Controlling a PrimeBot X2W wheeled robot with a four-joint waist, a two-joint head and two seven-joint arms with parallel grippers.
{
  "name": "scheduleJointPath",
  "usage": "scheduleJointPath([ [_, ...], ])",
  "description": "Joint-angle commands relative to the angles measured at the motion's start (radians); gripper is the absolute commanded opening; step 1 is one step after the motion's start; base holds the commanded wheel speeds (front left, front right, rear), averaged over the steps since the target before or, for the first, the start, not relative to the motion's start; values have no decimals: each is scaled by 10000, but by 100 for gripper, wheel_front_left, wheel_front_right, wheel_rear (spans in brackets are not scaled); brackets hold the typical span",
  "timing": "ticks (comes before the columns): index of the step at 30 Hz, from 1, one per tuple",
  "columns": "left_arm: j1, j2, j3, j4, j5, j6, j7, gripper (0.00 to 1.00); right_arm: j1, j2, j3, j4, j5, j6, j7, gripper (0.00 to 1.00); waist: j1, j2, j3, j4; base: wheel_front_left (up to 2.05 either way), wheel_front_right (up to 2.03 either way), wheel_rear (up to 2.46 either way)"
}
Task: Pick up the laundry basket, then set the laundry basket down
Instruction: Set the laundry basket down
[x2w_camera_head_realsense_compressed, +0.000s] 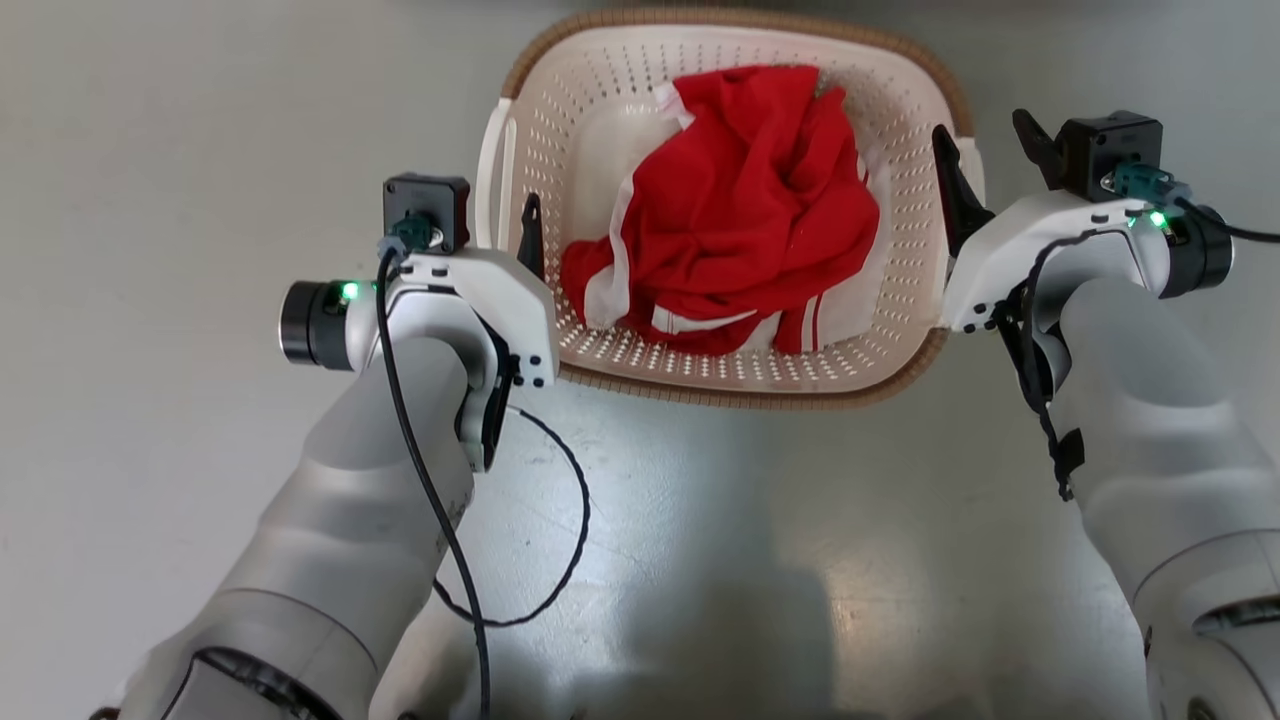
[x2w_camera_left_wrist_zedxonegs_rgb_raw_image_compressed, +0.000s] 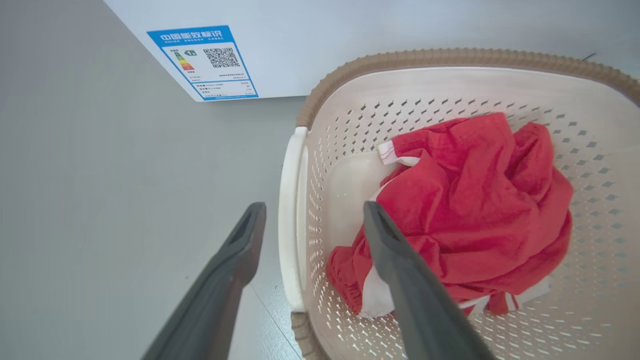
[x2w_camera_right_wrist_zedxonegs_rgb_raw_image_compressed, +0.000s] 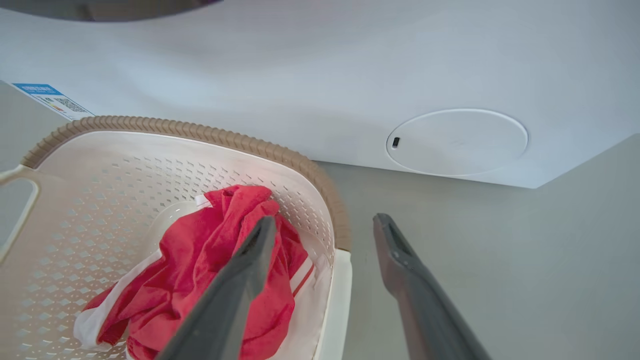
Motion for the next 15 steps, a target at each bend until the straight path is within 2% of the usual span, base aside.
scheduleJointPath([
  [1, 351, 246, 268, -157, 198, -3, -62, 100, 533, 304, 122, -282, -70, 60, -134, 100, 0, 0, -227, -20, 0, 0, 0],
  [9, 989, 316, 997, -996, 1035, 62, -63, 100, 1308, 304, 355, -1357, 476, 60, -135, 100, 0, 0, -1079, -103, 0, 0, 0],
  [15, 2231, 526, 1876, -2399, 2146, 119, -63, 100, 2472, 304, 701, -2737, 1101, 60, -135, 100, 0, 0, -2193, -244, 0, 0, 0],
])
